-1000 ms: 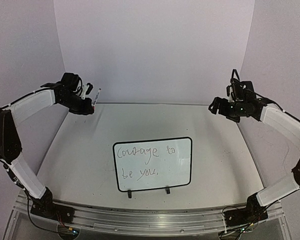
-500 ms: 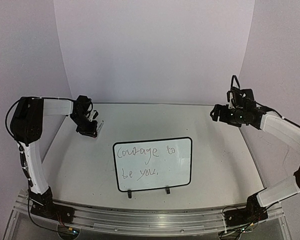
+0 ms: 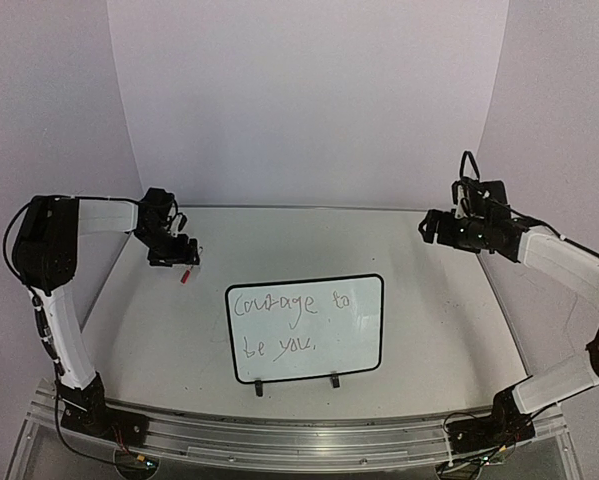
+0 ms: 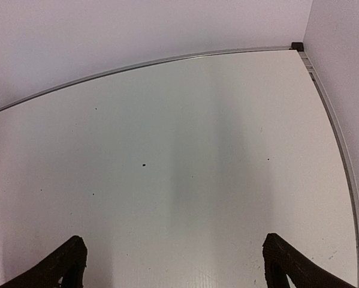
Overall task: Write a sentence on the whiteboard
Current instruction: Reset both arms
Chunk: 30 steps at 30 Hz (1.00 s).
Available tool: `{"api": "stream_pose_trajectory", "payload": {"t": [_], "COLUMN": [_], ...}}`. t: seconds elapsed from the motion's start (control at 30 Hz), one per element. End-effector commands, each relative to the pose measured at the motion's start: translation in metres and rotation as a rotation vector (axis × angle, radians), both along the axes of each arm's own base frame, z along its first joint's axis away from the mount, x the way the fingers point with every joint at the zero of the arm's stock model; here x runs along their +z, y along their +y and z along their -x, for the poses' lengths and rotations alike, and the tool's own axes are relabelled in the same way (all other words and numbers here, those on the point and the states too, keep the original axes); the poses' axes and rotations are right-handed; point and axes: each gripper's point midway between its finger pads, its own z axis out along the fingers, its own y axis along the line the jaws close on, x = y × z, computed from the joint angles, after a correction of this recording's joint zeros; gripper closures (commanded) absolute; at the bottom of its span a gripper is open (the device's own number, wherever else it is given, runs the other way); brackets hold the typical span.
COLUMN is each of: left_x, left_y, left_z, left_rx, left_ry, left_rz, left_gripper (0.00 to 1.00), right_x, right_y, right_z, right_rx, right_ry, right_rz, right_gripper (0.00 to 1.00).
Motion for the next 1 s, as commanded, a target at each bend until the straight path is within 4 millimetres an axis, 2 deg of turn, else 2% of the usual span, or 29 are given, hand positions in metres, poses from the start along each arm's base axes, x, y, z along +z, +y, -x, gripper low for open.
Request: {"api": "stream_pose_trajectory", "payload": {"t": [0.0, 0.17, 0.23, 0.4, 0.53, 0.67, 0.73, 0.97], "left_x": [0.073, 0.120, 0.135, 0.152, 0.131, 0.100, 0.091, 0.078], "left_y": [0.034, 0.087, 0.103, 0.134, 0.149, 0.160, 0.159, 0.158], "left_z": [-0.023, -0.029, -0.029, -0.012, 0.014, 0.035, 0.042, 0.051], "left_rx": [0.125, 0.265, 0.319, 0.474, 0.545, 0.577, 0.564, 0.558], "left_ry": [-0.225, -0.387, -0.474, -0.721, -0.782, -0.740, -0.731, -0.727], "left_rz": [0.067, 0.074, 0.043, -0.017, -0.057, -0.134, -0.139, -0.132], "left_gripper": [0.08, 0.05, 0.05, 0.01, 0.01, 0.01, 0.01, 0.01], "right_x": [0.012, 0.032, 0.031, 0.028, -0.002, -0.032, -0.039, -0.039], "right_y": [-0.020, -0.056, -0.063, -0.075, -0.088, -0.098, -0.102, -0.103], "right_z": [-0.006, 0.004, 0.009, 0.021, 0.031, 0.035, 0.036, 0.033], "right_rx": [-0.045, -0.142, -0.166, -0.223, -0.286, -0.321, -0.343, -0.335], "right_ry": [-0.074, -0.192, -0.238, -0.384, -0.414, -0.387, -0.379, -0.391], "right_rz": [0.016, 0.038, 0.052, 0.054, 0.084, 0.137, 0.155, 0.188], "right_gripper": [0.02, 0.02, 0.02, 0.02, 0.02, 0.02, 0.02, 0.02]}}
